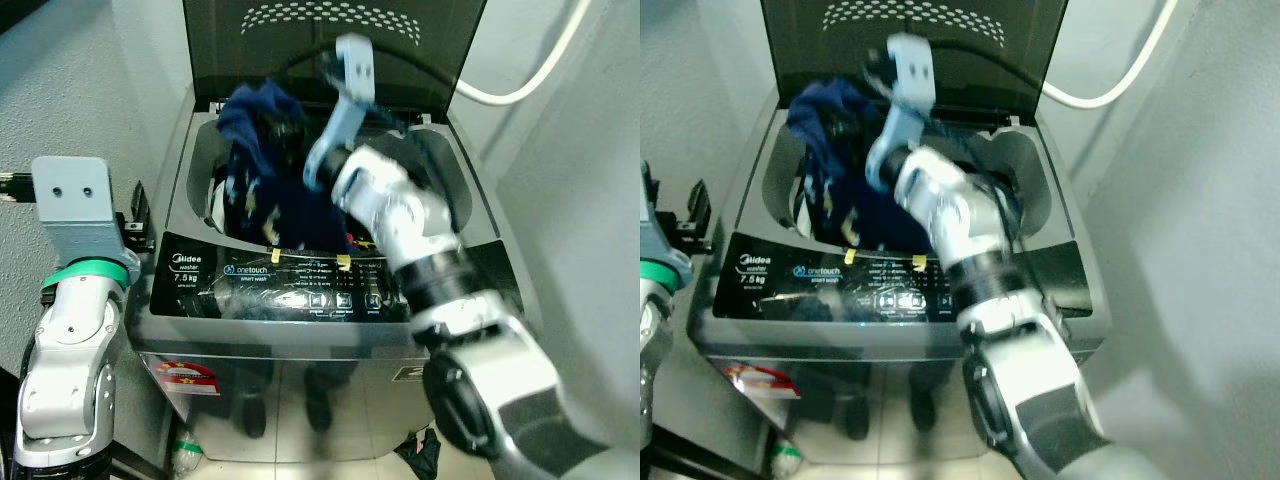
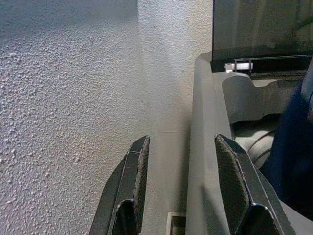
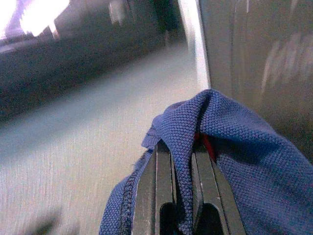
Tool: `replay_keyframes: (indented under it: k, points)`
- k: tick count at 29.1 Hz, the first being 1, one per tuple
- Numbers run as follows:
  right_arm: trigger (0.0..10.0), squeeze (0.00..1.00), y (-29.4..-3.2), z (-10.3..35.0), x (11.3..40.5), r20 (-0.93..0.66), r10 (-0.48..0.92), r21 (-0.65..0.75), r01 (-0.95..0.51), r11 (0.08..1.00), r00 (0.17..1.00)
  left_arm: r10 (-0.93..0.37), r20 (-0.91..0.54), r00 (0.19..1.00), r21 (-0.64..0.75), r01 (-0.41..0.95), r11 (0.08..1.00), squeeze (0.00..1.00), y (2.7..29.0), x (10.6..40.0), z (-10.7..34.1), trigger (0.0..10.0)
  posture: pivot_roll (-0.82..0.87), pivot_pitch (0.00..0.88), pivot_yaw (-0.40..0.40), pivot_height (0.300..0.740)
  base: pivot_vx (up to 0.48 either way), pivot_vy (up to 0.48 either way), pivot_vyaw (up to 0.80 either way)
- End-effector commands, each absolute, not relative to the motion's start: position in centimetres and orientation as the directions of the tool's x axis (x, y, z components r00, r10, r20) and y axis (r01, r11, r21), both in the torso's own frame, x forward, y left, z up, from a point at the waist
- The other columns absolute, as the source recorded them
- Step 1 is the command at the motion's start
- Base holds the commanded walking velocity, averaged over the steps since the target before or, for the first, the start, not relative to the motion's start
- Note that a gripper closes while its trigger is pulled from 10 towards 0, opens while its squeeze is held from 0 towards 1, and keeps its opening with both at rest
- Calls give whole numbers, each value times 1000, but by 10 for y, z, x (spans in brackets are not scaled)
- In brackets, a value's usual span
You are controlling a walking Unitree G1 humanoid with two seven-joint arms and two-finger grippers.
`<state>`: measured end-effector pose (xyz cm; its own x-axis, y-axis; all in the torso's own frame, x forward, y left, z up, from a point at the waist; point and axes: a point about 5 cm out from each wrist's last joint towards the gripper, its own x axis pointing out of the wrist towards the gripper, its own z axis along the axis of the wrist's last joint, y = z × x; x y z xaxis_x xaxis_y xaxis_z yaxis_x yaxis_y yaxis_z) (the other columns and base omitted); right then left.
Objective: Clothes washing
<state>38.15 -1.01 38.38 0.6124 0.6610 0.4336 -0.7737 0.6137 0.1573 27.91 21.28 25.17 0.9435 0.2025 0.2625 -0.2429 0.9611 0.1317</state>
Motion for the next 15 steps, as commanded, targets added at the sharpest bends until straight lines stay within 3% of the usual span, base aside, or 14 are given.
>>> replay_keyframes:
  k: [1, 3, 5, 10, 13, 15]
  points:
    - [10000, 0, -21, 416, 375, 566, 595, 136, -776, 615, 571, 197, 261, 945, 139, -238, 961, 0, 212, 279, 250, 10000, 184, 13, -17, 740, 0, 0, 0]
    - [10000, 0, -31, 428, 378, 584, 559, 126, -746, 654, 589, 172, 268, 948, 144, -216, 966, 0, 211, 279, 251, 10000, 187, 14, -21, 740, 0, 0, 0]
    - [10000, 0, -43, 408, 391, 485, 567, 71, -676, 734, 666, 114, 244, 963, 182, -161, 970, 0, 206, 280, 249, 10000, 192, 17, -22, 740, 0, 0, 0]
    - [10000, 0, -50, 378, 398, 365, 618, 32, -673, 739, 696, 65, 210, 976, 222, -112, 969, 0, 203, 283, 247, 10000, 191, 22, -14, 740, 0, 0, 0]
    - [10000, 0, -69, 346, 402, 265, 674, 51, -708, 705, 690, -74, 199, 977, 238, 25, 971, 0, 188, 297, 256, 10000, 181, 32, 15, 740, 0, 0, 0]
    - [10000, 0, -69, 346, 402, 265, 674, 51, -708, 705, 690, -74, 199, 977, 238, 25, 971, 0, 188, 297, 256, 10000, 181, 32, 15, 740, 0, 0, 0]
